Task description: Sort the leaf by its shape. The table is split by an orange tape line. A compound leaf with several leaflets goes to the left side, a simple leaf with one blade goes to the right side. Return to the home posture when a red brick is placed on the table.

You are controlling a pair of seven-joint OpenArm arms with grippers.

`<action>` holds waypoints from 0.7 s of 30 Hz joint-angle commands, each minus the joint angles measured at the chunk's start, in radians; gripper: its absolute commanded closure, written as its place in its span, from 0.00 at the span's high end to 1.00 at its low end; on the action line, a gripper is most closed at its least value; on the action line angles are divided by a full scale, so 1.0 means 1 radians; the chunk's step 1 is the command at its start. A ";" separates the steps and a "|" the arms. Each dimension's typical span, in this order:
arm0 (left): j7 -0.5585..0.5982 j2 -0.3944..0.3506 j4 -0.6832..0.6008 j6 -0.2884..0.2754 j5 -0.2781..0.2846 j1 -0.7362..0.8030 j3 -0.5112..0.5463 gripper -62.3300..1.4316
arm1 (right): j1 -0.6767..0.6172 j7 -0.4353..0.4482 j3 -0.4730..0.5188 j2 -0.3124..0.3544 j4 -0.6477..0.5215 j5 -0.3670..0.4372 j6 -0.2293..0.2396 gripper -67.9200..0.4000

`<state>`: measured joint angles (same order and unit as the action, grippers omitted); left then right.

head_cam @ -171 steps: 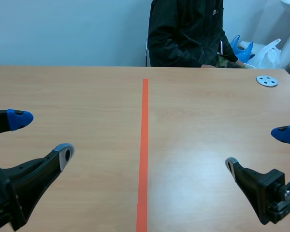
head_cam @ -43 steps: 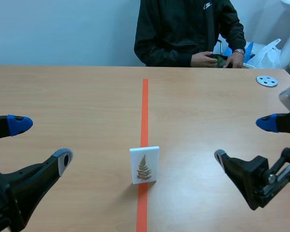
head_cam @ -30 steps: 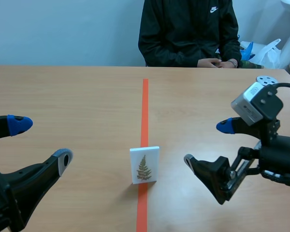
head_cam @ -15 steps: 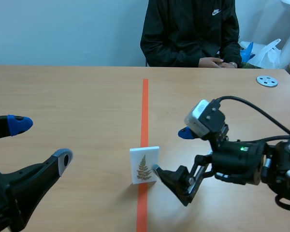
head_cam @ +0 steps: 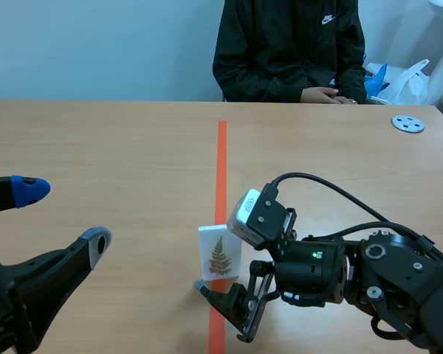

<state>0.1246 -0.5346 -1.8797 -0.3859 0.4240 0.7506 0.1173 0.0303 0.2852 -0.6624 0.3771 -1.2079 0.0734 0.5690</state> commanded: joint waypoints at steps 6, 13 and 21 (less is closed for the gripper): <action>0.017 0.005 -0.012 -0.002 0.006 -0.003 -0.001 1.00 | 0.016 0.014 0.012 0.011 -0.021 0.004 -0.004 0.44; 0.018 0.005 -0.012 -0.002 0.006 -0.003 -0.001 1.00 | 0.014 0.013 0.012 0.011 -0.021 0.004 -0.003 0.23; 0.018 0.005 -0.012 -0.002 0.006 -0.003 -0.001 1.00 | 0.014 0.014 0.013 0.011 -0.021 0.005 -0.003 0.03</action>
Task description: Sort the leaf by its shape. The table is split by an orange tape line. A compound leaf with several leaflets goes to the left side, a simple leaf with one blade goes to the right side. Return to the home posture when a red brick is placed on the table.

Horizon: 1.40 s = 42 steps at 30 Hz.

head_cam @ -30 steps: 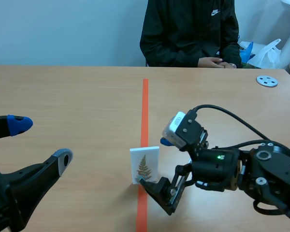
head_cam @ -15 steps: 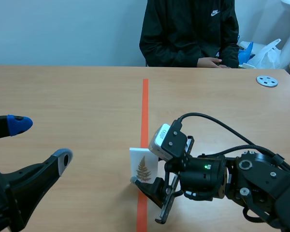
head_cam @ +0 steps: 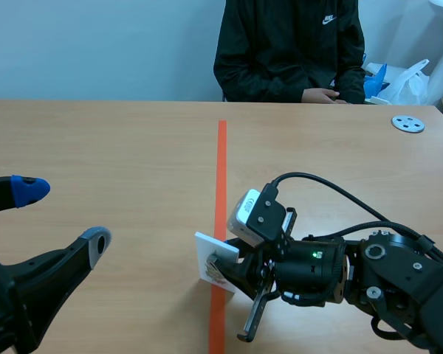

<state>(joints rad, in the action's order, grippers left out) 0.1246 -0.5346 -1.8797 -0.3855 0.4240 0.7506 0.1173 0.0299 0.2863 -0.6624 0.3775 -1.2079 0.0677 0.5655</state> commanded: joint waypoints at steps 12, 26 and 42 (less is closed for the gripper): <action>0.018 0.005 -0.012 -0.002 0.006 -0.003 -0.001 1.00 | 0.014 0.027 0.171 0.013 -0.033 0.098 0.038 0.03; 0.018 0.008 -0.012 -0.002 0.006 -0.006 -0.001 1.00 | -0.020 -0.077 0.590 0.013 -0.037 0.216 0.087 0.03; 0.017 0.008 -0.012 -0.002 0.006 -0.006 -0.001 1.00 | -0.040 -0.266 0.882 0.013 -0.036 0.371 -0.013 0.03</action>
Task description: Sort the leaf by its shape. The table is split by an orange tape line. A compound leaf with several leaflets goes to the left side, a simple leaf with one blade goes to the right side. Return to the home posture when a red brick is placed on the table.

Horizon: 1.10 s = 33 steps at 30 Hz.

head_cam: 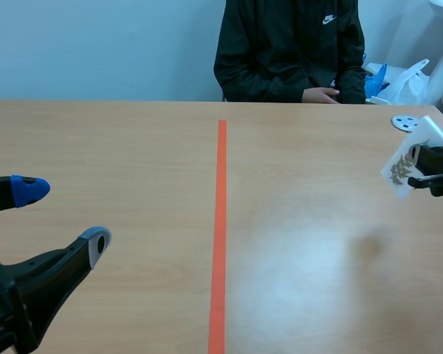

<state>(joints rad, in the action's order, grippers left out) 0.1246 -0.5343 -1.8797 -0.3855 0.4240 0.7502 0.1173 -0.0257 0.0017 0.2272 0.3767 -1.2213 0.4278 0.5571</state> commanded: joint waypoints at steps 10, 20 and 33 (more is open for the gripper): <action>0.017 0.007 -0.012 -0.002 0.006 -0.006 -0.001 1.00 | 0.115 -0.007 -0.008 0.013 0.059 0.010 -0.108 0.03; 0.017 0.007 -0.012 -0.002 0.006 -0.006 -0.001 1.00 | 0.304 0.040 -0.071 0.011 0.306 -0.055 -0.158 0.03; 0.018 0.007 -0.012 -0.002 0.006 -0.006 -0.001 1.00 | 0.358 0.144 -0.163 -0.029 0.478 -0.219 -0.252 0.03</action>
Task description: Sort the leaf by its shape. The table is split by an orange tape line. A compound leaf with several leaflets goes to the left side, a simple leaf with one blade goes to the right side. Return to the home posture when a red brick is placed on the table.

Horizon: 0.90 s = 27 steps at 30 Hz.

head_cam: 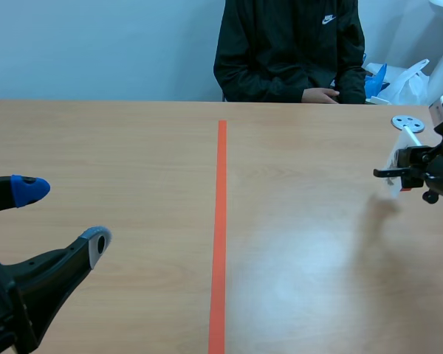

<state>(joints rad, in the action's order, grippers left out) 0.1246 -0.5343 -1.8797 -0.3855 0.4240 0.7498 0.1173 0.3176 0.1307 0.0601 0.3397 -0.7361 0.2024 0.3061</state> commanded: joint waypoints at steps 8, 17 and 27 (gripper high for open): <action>0.018 0.007 -0.012 -0.002 0.006 -0.005 -0.001 1.00 | 0.011 -0.009 0.004 0.003 0.006 0.010 0.000 0.03; 0.018 0.007 -0.012 -0.002 0.006 -0.005 -0.001 1.00 | 0.009 -0.013 0.004 0.004 0.006 0.006 -0.001 0.06; 0.017 0.007 -0.012 -0.002 0.006 -0.005 -0.001 1.00 | 0.009 -0.019 0.004 0.004 0.006 0.006 -0.012 0.16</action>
<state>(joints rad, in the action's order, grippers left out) 0.1249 -0.5343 -1.8797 -0.3855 0.4240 0.7498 0.1173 0.3092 0.1036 0.0605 0.3241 -0.7094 0.2016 0.2985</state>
